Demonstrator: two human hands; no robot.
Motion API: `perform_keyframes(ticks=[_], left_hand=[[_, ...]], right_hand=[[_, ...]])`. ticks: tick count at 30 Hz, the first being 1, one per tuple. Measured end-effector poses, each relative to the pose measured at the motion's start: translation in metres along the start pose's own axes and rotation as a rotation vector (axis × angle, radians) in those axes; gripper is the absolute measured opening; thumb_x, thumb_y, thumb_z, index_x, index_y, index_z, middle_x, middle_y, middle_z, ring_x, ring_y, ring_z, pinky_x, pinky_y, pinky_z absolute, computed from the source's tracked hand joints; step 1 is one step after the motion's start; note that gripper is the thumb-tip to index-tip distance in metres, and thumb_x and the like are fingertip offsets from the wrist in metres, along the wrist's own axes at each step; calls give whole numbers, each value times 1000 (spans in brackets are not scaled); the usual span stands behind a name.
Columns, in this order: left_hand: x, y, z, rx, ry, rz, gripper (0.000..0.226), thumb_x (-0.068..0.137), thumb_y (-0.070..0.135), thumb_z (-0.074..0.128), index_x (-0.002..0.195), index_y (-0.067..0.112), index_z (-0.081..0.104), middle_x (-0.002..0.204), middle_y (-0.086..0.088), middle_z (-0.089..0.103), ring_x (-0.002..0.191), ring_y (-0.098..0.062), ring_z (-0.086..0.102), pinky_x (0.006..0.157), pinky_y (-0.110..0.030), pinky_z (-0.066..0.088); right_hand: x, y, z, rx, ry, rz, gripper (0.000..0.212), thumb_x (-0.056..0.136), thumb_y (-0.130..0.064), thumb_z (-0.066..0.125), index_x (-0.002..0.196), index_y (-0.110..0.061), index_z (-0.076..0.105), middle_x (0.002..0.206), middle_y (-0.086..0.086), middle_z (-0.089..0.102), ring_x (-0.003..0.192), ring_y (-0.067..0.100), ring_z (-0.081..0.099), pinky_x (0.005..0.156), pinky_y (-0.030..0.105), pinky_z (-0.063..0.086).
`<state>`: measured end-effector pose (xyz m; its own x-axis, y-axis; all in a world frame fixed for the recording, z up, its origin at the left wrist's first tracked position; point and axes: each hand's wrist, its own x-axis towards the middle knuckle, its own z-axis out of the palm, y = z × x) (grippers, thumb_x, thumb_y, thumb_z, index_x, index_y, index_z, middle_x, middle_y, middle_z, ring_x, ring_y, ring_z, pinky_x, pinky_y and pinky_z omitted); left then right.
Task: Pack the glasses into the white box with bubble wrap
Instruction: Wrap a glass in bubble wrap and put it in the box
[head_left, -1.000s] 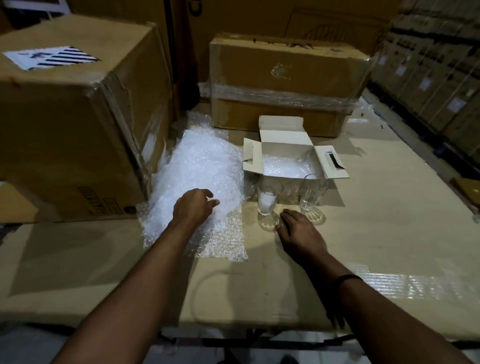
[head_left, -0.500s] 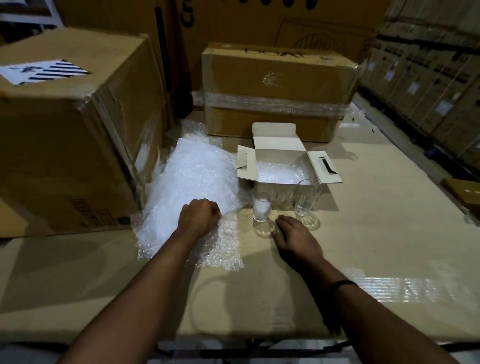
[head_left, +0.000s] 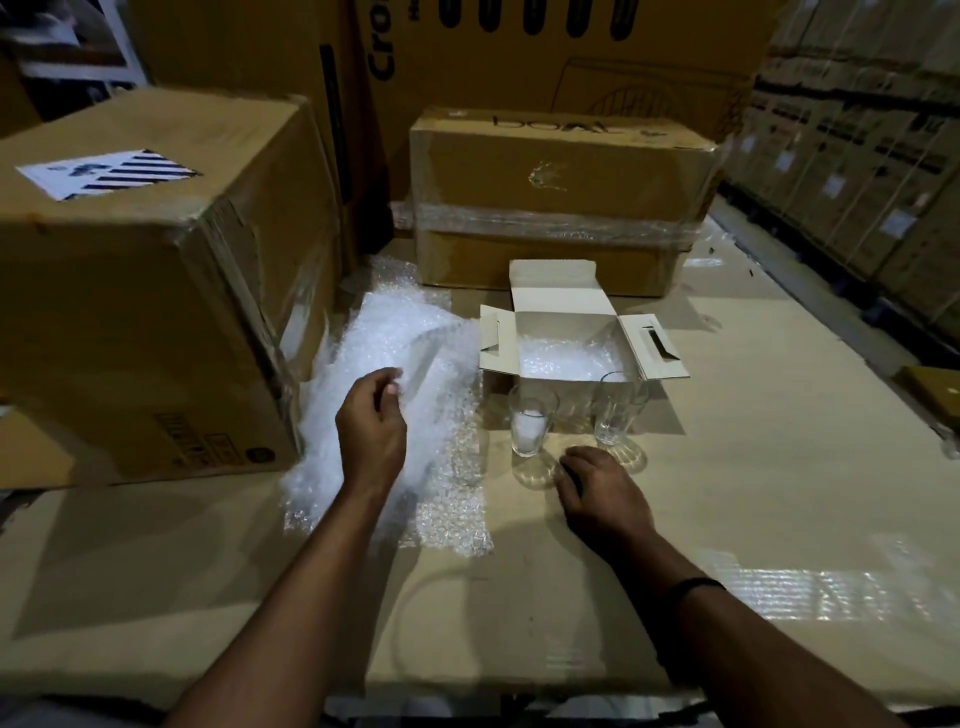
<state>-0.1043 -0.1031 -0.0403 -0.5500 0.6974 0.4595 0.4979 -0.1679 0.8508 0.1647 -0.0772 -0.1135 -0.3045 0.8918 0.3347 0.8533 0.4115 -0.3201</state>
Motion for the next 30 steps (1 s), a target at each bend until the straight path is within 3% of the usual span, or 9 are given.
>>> perform_keyframes(ticks=[2, 5, 8, 11, 15, 19, 25, 28, 30], left_hand=[[-14, 1, -3, 3, -50, 126, 17, 92, -3, 56, 99, 6, 68, 95, -2, 65, 88, -6, 57, 77, -5, 40], [-41, -11, -3, 76, -224, 319, 10, 87, 1, 61, 90, 7, 68, 89, 0, 64, 83, -8, 57, 76, -14, 45], [-58, -29, 0, 145, -375, 286, 12, 83, 0, 70, 90, 10, 70, 88, 1, 63, 83, -12, 59, 76, -28, 50], [-64, -35, -3, 251, -532, 170, 22, 82, 10, 74, 104, 14, 71, 101, 0, 64, 100, -19, 59, 86, -36, 50], [-53, -33, -11, 706, -517, 155, 43, 79, 50, 72, 114, 25, 71, 124, 4, 60, 118, -26, 49, 95, -40, 34], [-40, -30, -20, 746, -515, 51, 18, 92, 35, 61, 90, 26, 76, 105, 5, 71, 103, -24, 59, 83, -37, 36], [-31, -21, -24, 212, -206, -285, 20, 97, 21, 56, 97, 11, 74, 102, -4, 73, 93, -19, 63, 76, -25, 41], [-25, -27, -24, 454, -271, -107, 23, 91, 28, 66, 110, 15, 71, 119, -5, 67, 115, -26, 55, 91, -34, 41], [-19, -33, -24, 764, -305, -50, 51, 86, 35, 70, 133, 21, 57, 141, -6, 50, 130, -30, 37, 104, -43, 31]], right_hand=[[-5, -1, -4, -17, 103, -25, 26, 88, -28, 55, 66, -16, 61, 73, -1, 61, 76, 24, 57, 67, 32, 39], [-15, -17, -14, 135, 218, 124, 46, 89, -44, 51, 51, -20, 40, 50, -5, 40, 51, 18, 43, 52, 30, 29], [-7, -50, -21, 554, 100, 315, 64, 89, -63, 49, 53, -10, 51, 45, 1, 50, 42, 18, 53, 43, 30, 40], [5, -77, -21, 775, -150, 486, 56, 85, -59, 60, 70, -5, 63, 58, 4, 64, 42, 14, 59, 41, 27, 46], [5, -82, 0, 566, -236, 438, 54, 77, -66, 63, 69, -13, 63, 64, 3, 68, 54, 18, 65, 59, 34, 56], [11, -82, 13, 513, -226, 475, 51, 77, -60, 57, 64, -11, 63, 63, 2, 68, 64, 22, 67, 67, 33, 55], [15, -82, 23, 465, -226, 477, 32, 81, -36, 52, 65, -12, 65, 75, 5, 72, 78, 24, 67, 68, 30, 50], [15, -76, 26, 437, -231, 465, 36, 81, -42, 54, 68, -11, 68, 75, 5, 72, 78, 24, 67, 68, 31, 50], [15, -74, 27, 434, -234, 467, 34, 81, -40, 56, 68, -10, 67, 77, 6, 72, 79, 25, 67, 66, 30, 48]])
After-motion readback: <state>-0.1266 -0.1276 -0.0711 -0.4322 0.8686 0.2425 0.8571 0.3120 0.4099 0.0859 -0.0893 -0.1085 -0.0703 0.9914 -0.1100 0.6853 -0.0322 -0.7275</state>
